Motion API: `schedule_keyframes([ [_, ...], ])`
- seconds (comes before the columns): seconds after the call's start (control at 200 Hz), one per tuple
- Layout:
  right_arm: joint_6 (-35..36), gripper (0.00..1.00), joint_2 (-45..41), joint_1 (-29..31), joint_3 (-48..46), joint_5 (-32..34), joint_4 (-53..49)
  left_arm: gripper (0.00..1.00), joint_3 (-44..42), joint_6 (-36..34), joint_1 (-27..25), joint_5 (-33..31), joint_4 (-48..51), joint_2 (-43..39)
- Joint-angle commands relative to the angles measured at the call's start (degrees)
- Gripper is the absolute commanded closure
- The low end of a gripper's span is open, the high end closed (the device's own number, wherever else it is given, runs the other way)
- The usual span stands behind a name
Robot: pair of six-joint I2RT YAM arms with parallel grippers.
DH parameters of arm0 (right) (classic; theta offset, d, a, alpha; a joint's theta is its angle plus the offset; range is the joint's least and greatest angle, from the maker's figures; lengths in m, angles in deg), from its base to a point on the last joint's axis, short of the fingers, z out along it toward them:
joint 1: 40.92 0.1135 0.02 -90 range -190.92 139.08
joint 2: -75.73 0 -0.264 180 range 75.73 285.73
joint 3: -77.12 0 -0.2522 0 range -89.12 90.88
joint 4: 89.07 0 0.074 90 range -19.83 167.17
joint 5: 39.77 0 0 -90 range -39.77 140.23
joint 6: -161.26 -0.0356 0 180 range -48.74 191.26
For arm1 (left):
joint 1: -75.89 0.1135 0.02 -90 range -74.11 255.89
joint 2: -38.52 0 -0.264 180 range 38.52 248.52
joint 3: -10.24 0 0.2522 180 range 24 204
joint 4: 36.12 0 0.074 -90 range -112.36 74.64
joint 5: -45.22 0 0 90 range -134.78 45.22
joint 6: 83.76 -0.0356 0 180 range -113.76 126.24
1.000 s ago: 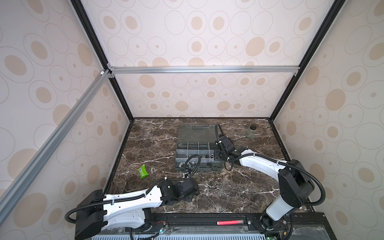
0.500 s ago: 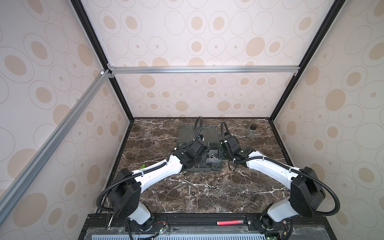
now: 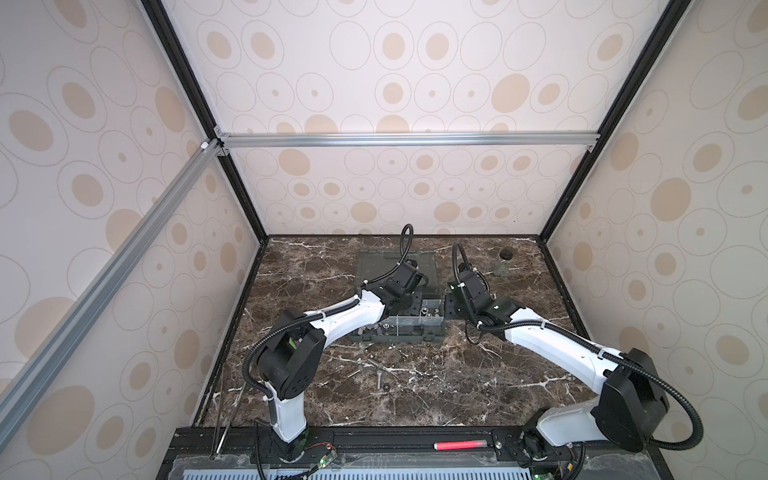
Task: Sort the screws and nuts into containers
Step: 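Carry the black nut over the organizer with the left gripper while the right gripper approaches, then lower the black nut into the nut compartment and open the left gripper, then move the right gripper to the loose nuts while the left gripper draws back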
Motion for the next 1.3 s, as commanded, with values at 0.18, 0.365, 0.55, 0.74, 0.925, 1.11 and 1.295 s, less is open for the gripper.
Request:
schedule_keyframes([
  [0.18,0.8,0.57,-0.7,-0.8,-0.6,0.9,-1.1,0.66,0.1,0.4,1.0,1.4,-2.3,-0.2],
  [0.365,0.8,0.57,-1.0,-0.8,-1.0,0.8,-1.0,0.64,-1.5,1.1,1.8,0.5,-2.6,-1.8],
  [0.55,0.6,0.57,-1.4,-0.9,-1.5,0.7,-0.6,0.63,-4.8,2.7,2.7,0.8,-5.3,-5.1],
  [0.74,0.7,0.57,-0.9,-0.8,-1.6,-1.3,-0.2,0.62,-8.0,4.1,3.4,0.0,-6.9,-8.8],
  [0.925,1.3,0.57,-0.5,-0.8,-1.0,-3.2,-2.1,0.62,-13.0,6.7,4.1,-1.7,-10.0,-14.7],
  [1.11,2.5,0.57,-0.3,0.2,-2.2,-8.7,-2.7,0.60,-18.2,8.7,4.6,-4.8,-11.7,-20.6],
  [1.295,3.7,0.57,-0.7,5.2,-5.2,-8.3,-4.0,0.60,-24.1,11.4,5.6,-6.1,-13.7,-26.8],
])
